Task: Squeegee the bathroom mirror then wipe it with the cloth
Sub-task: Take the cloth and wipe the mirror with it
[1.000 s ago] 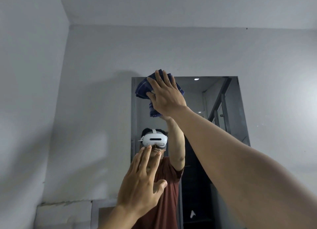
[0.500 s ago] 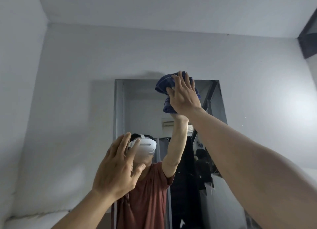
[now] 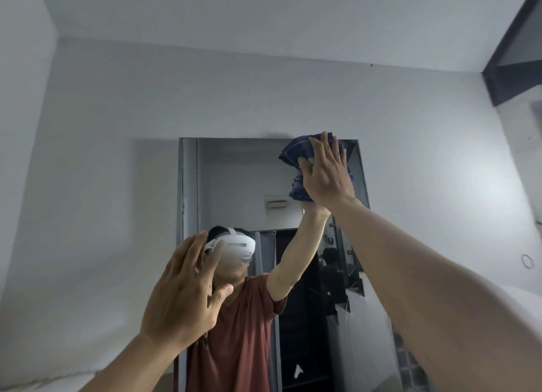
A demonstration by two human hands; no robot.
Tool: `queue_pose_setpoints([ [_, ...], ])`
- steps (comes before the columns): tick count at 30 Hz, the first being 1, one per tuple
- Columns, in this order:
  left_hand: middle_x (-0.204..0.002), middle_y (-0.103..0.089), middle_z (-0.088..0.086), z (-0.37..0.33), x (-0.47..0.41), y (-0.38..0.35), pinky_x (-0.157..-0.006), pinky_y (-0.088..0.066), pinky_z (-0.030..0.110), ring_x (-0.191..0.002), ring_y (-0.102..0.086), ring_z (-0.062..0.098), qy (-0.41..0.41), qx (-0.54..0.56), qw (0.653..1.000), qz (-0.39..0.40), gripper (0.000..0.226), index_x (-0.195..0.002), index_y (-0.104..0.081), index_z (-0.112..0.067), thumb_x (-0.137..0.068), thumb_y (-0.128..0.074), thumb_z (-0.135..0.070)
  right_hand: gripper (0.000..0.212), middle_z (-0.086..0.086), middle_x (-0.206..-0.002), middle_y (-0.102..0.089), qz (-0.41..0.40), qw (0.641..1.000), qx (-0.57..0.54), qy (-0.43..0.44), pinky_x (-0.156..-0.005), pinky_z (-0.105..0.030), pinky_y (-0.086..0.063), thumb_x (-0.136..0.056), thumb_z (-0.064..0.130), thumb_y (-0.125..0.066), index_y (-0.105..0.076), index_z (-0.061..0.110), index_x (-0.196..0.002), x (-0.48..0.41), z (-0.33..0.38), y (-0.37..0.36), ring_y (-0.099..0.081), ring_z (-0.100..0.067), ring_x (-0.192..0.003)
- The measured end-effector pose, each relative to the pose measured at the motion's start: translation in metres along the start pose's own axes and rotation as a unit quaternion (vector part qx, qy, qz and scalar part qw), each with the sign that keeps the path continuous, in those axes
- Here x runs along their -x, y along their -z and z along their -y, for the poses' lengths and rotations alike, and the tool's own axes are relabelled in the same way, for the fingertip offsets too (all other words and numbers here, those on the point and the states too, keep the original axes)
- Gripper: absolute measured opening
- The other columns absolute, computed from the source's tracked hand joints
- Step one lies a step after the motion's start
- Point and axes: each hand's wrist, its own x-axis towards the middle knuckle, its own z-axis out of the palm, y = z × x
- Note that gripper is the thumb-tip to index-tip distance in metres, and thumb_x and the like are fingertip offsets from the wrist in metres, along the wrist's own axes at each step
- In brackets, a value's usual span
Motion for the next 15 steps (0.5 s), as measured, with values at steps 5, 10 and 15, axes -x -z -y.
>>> queue_pose_setpoints([
  [5,-0.142,-0.049,0.013,-0.005,0.006,0.0,-0.104,-0.048,0.045,-0.132,-0.046,0.034,-0.002,-0.007,1.0,-0.024,0.065,-0.14,-0.055,-0.013,-0.087,-0.059,-0.05,0.055,-0.013,-0.168,-0.014,-0.026,0.997,0.002,-0.072,-0.127,-0.044,0.0,-0.105,0.039,-0.036,-0.029,0.017,-0.155,0.023,-0.023,0.005,-0.003,-0.029,-0.156],
  [10,-0.145,-0.048,0.016,-0.015,0.021,-0.002,-0.106,-0.045,0.044,-0.133,-0.045,0.033,-0.012,-0.016,1.0,-0.017,0.065,-0.146,-0.049,-0.01,-0.095,-0.045,-0.049,0.055,-0.013,-0.168,-0.014,-0.061,0.987,-0.005,-0.146,-0.127,-0.042,0.003,-0.105,0.039,-0.038,-0.029,0.017,-0.155,0.063,-0.029,0.002,-0.004,-0.029,-0.156],
  [15,-0.162,-0.028,0.012,-0.011,0.031,0.002,-0.123,-0.022,0.038,-0.152,-0.022,0.028,-0.014,-0.015,0.999,0.039,0.089,-0.156,-0.031,-0.013,-0.084,-0.052,-0.061,0.06,-0.012,-0.169,-0.009,-0.057,0.978,-0.001,-0.199,-0.126,-0.045,0.005,-0.104,0.043,-0.035,-0.024,0.018,-0.157,0.091,-0.021,-0.003,0.0,-0.029,-0.157],
])
